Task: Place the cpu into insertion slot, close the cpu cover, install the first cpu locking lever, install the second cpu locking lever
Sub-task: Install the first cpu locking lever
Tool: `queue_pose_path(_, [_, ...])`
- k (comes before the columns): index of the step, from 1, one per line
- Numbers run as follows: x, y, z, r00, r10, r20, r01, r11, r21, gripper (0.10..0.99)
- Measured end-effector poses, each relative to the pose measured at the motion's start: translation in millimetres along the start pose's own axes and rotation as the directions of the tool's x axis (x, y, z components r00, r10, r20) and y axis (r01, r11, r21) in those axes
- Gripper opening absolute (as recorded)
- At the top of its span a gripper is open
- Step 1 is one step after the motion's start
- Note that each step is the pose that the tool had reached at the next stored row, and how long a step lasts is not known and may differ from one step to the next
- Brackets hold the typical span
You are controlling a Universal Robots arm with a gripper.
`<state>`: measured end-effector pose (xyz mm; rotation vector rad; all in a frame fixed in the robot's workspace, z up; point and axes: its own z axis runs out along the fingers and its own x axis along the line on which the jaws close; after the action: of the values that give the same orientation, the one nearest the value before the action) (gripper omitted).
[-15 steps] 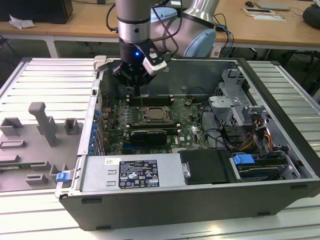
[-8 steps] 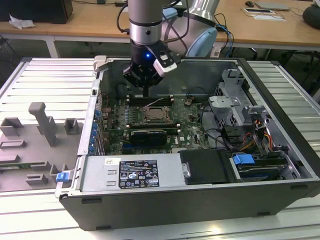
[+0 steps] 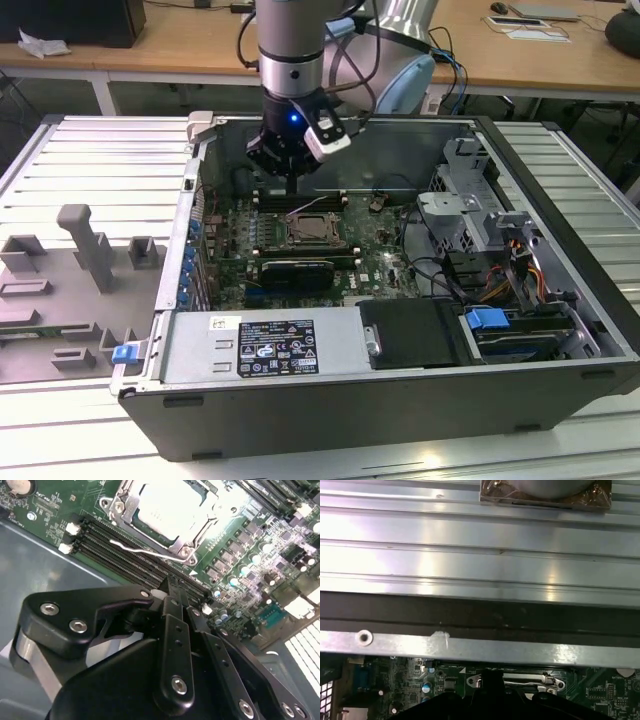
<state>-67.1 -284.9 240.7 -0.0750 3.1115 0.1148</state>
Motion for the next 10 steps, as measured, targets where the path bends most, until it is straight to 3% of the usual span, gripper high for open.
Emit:
queue_pose_path(3, [-1.0,-0.9,3.4,1.0000,0.001,0.0004,-0.001,1.0000,-0.007,0.106])
queue_pose_path(10, [-9.0,-2.0,11.9,1.0000,0.002,0.0004,-0.002,1.0000,-0.006,0.106])
